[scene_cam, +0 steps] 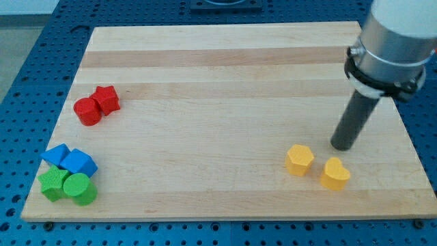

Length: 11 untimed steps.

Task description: Move the yellow hexagon along with the yellow heart towards the bottom right

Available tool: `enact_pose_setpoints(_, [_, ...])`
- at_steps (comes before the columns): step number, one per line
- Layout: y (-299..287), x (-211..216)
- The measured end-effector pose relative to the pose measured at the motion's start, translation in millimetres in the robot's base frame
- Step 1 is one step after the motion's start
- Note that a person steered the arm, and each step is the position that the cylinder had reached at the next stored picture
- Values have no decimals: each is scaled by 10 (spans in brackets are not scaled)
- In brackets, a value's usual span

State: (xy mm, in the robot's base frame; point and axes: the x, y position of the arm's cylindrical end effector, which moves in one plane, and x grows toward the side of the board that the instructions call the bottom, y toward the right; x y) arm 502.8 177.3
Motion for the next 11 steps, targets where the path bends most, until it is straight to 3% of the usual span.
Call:
enact_pose_setpoints(2, [-450, 69])
enact_pose_setpoints(5, [-399, 410])
enact_pose_setpoints(6, [-485, 234])
enact_pose_setpoints(8, [-1206, 325])
enact_pose_setpoints(11, [-706, 624])
